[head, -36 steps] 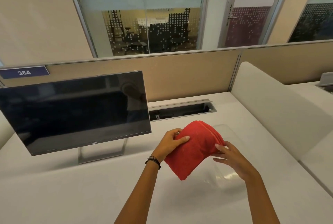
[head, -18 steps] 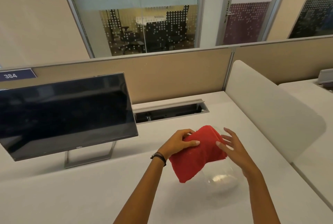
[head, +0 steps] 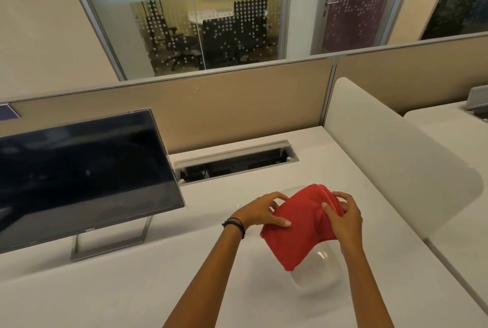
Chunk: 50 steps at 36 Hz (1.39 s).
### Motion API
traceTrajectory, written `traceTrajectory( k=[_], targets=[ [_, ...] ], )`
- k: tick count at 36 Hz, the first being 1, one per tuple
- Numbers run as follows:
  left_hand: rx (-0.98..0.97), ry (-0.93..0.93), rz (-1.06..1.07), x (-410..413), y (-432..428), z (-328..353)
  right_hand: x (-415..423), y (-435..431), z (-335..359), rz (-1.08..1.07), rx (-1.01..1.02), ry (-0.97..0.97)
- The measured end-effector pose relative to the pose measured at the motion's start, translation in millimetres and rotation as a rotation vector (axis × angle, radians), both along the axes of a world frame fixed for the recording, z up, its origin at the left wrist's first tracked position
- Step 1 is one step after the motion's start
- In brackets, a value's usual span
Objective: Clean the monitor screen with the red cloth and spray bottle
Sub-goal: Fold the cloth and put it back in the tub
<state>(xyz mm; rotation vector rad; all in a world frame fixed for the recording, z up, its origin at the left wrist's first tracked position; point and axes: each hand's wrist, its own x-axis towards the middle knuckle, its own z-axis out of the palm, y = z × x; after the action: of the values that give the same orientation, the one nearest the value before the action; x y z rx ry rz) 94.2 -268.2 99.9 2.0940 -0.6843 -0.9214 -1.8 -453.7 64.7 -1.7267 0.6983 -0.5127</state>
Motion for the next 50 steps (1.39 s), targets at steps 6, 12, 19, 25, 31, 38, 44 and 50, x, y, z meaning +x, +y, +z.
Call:
traceTrajectory(
  k=[6,12,19,25,31,38,44,50],
  targets=[
    [0.057,-0.03,0.111,14,0,-19,12,3,-13,-0.09,-0.086,0.008],
    [0.07,-0.117,0.22,13,-13,-32,22,7,-22,-0.13,-0.114,0.025],
    [0.127,-0.211,0.116,8,-23,-41,30,5,-27,-0.114,-0.177,0.033],
    [0.069,-0.356,0.217,5,-29,-40,30,16,-30,-0.057,-0.328,0.052],
    [0.085,-0.493,0.265,8,-36,-49,26,25,-34,0.04,-0.465,0.18],
    [0.097,-0.503,0.26,9,-28,-46,24,23,-21,0.191,-0.553,0.362],
    [0.026,-0.534,0.38,6,4,-36,16,43,-6,0.136,-0.549,0.257],
    [-0.084,-0.503,0.469,1,25,-35,4,61,0,0.124,-0.506,-0.109]
  ],
)
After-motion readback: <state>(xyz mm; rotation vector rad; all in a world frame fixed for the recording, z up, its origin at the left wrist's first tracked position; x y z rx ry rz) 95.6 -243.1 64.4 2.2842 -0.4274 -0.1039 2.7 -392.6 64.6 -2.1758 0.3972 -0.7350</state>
